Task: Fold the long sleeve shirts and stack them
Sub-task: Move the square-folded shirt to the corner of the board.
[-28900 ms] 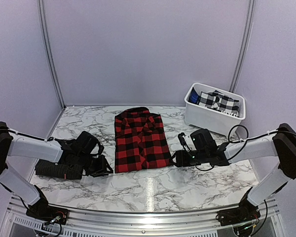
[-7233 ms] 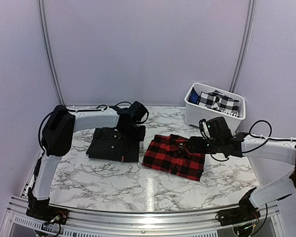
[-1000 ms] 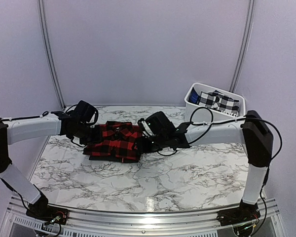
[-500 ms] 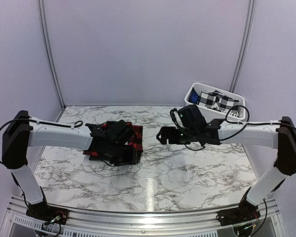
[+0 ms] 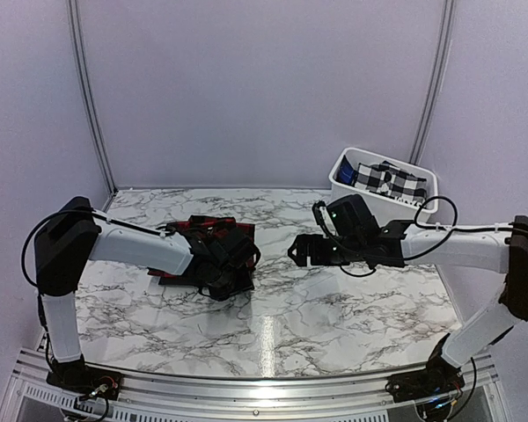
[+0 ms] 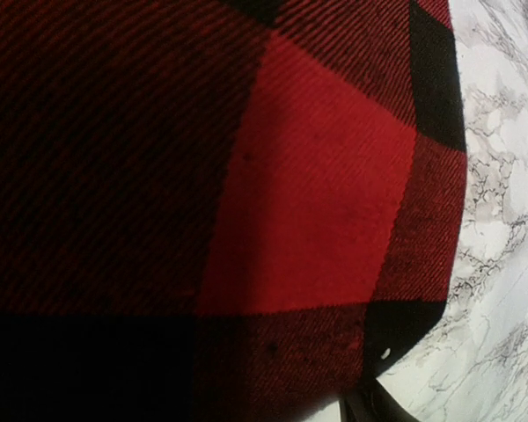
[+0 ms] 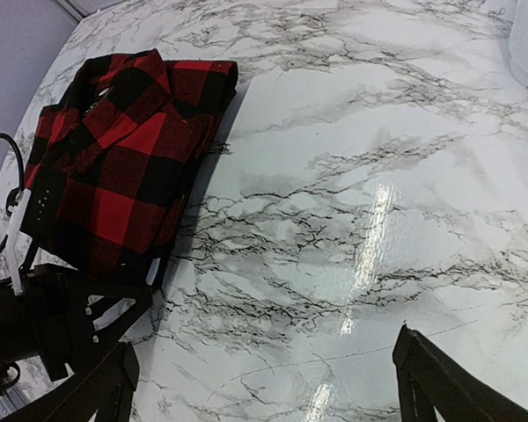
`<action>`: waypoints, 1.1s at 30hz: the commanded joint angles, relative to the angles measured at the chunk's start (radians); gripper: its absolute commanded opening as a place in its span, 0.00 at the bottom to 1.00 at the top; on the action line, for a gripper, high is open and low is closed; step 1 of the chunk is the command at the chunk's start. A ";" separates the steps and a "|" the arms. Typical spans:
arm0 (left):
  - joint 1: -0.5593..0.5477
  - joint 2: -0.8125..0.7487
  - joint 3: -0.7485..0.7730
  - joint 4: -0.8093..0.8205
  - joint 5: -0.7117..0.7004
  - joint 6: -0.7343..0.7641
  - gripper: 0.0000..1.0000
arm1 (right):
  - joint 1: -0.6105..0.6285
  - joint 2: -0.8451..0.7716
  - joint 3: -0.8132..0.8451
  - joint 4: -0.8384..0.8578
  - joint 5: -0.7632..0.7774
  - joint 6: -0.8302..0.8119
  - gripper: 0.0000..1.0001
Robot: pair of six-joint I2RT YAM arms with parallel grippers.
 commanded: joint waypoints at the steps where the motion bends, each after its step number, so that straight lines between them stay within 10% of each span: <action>1: 0.000 0.039 0.008 0.009 -0.109 -0.078 0.52 | -0.004 -0.045 -0.025 0.017 0.017 0.012 0.97; 22: 0.466 0.034 -0.028 0.034 -0.113 0.068 0.51 | -0.006 -0.020 -0.017 0.012 0.001 0.033 0.98; 33: 0.615 0.224 0.238 0.063 0.098 0.285 0.51 | -0.006 -0.009 0.002 -0.016 -0.002 0.037 0.99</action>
